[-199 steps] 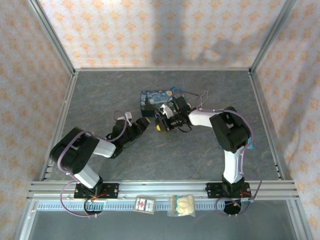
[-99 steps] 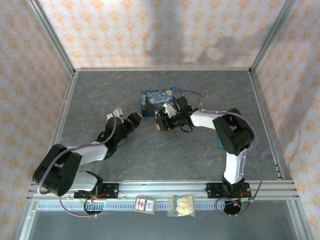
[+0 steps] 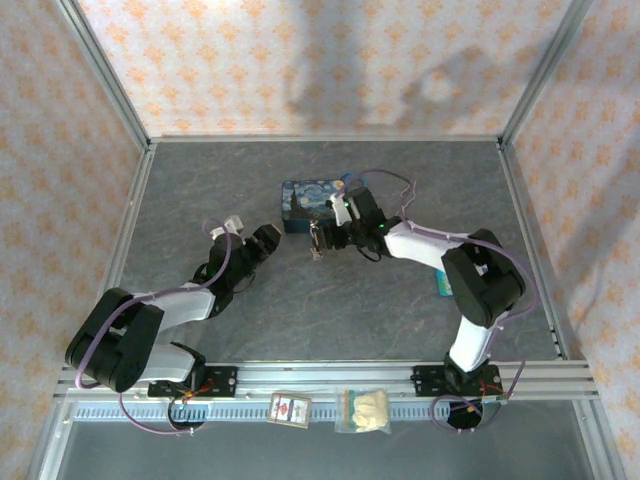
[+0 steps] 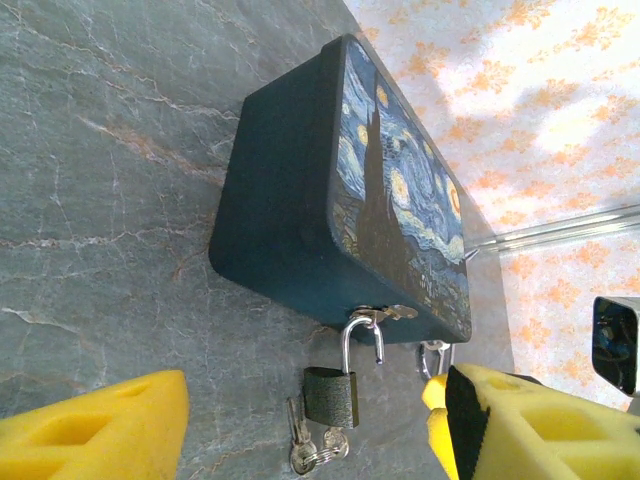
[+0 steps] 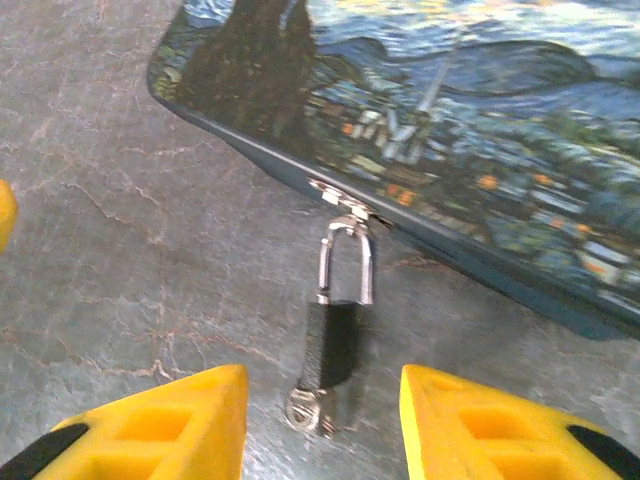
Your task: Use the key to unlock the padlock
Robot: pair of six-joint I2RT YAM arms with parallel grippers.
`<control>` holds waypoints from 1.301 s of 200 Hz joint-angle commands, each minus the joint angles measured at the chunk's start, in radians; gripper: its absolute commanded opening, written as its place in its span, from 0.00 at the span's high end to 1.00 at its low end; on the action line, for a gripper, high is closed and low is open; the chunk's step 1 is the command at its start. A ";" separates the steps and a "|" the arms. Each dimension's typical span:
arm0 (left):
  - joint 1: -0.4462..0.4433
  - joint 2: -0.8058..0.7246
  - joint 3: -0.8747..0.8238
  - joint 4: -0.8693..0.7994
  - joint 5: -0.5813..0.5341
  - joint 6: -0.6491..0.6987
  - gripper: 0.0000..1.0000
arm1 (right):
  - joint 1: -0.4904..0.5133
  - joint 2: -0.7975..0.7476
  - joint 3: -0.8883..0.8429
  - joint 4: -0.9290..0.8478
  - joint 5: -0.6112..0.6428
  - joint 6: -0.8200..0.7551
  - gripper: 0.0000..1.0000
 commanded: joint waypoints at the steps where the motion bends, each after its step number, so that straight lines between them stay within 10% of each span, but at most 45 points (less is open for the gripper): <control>1: 0.011 -0.021 0.002 0.017 -0.018 0.027 0.33 | 0.033 0.032 0.003 0.077 0.100 0.077 0.57; 154: 0.011 -0.026 -0.024 0.058 -0.016 0.006 0.33 | 0.057 0.124 -0.111 0.305 0.108 0.086 0.64; 204: 0.011 -0.013 -0.031 0.077 -0.011 0.001 0.33 | 0.057 0.146 -0.109 0.288 0.119 0.020 0.82; 260: 0.014 -0.014 -0.031 0.085 -0.008 0.002 0.33 | 0.056 0.141 -0.117 0.259 0.120 -0.032 0.74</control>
